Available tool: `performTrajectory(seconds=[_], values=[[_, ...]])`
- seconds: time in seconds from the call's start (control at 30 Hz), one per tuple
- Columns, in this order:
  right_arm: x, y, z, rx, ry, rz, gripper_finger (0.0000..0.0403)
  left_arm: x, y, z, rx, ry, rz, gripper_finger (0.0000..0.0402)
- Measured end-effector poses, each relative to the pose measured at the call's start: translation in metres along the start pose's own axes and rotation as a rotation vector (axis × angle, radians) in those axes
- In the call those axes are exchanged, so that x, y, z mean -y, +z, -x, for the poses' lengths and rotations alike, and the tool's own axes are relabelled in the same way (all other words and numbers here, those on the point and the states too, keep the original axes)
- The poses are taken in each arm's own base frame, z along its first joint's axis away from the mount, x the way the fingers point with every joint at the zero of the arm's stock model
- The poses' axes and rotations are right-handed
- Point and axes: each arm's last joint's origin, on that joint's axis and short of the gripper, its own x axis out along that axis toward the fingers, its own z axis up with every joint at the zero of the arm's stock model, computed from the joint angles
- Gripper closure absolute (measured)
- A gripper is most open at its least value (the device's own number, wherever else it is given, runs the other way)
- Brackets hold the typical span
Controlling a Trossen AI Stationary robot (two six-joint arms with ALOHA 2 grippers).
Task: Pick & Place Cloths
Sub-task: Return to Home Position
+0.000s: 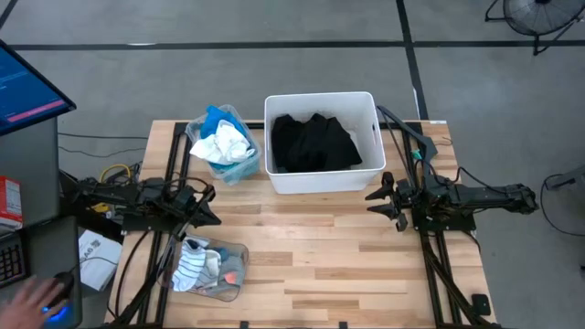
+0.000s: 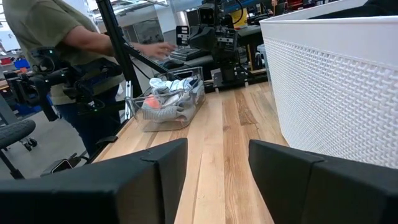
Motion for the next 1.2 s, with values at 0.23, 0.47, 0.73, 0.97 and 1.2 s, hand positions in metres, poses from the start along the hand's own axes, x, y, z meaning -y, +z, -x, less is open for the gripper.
performTrajectory(seconds=[0.23, 0.47, 0.73, 0.97, 1.2], values=[[0.0, 0.0, 0.0, 0.0, 0.0, 0.0, 0.0235, 0.0001, 0.0006, 0.0, 0.006, 0.002, -0.001, 0.04], [0.0, 0.0, 0.0, 0.0, 0.0, 0.0, 0.0235, 0.0001, 0.0007, 0.0, 0.007, 0.001, -0.002, 0.04], [0.0, 0.0, 0.0, 0.0, 0.0, 0.0, 0.0234, 0.0003, 0.0012, 0.0, 0.012, -0.001, -0.003, 0.04], [0.0, 0.0, 0.0, 0.0, 0.0, 0.0, 0.0235, 0.0003, 0.0012, 0.0, 0.013, -0.001, -0.003, 0.04], [0.0, -0.0001, 0.0, 0.0, 0.0, 0.0, 0.0235, 0.0004, 0.0012, 0.0, 0.012, -0.005, -0.003, 0.04]])
